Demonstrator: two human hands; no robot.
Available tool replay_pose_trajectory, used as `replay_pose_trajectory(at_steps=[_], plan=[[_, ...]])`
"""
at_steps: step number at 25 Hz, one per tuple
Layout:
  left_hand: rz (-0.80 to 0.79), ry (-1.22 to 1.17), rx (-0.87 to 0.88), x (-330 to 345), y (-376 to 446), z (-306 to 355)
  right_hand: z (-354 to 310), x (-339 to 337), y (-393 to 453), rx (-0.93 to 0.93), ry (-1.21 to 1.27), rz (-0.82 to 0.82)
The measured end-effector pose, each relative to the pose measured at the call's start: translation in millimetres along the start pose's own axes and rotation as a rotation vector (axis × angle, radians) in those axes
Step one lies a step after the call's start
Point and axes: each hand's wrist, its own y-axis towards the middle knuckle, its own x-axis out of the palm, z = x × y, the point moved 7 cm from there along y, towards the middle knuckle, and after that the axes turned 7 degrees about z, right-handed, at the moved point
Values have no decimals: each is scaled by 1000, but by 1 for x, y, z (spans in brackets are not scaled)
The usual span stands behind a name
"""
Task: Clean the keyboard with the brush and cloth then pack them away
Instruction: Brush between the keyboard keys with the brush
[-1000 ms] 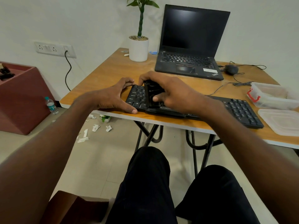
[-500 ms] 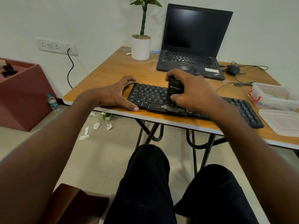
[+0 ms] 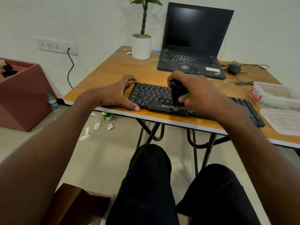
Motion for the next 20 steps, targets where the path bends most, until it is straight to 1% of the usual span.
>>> replay_pose_trajectory(at_steps=[1,2,3,4,6,7,8,9,10,11,12,15,16,19,20], plan=[[-1,3,1,0,0,0,-7,1,1,-30,36,31],[1,5,0,0,-1,1,-17,6,-2,-51,126,28],[1,10,2,1,-1,1,-23,12,-5,-70,188,8],[1,13,3,1,-1,1,-24,16,-6,-74,179,-23],[1,10,-1,1,-2,1,-13,10,-1,-24,-11,-89],[1,11,-5,0,-3,1,-7,4,4,2,-136,-85],[-2,14,-3,1,-3,3,-5,-1,9,12,-206,-58],[-4,19,-2,1,-3,4,-9,-1,11,-16,-178,-27],[-3,25,-6,1,-3,4,-18,5,11,-47,-73,-27],[-1,30,-9,1,-4,4,-23,13,9,-46,60,-41],[-1,33,-11,1,-4,4,-24,18,9,-24,132,-52],[0,31,-19,1,-4,4,-1,10,20,145,24,6],[1,32,-24,1,-4,4,2,8,24,171,11,24],[-5,30,-39,1,-3,5,-11,13,26,63,170,40],[-4,32,-42,1,-4,4,-11,16,24,53,164,18]])
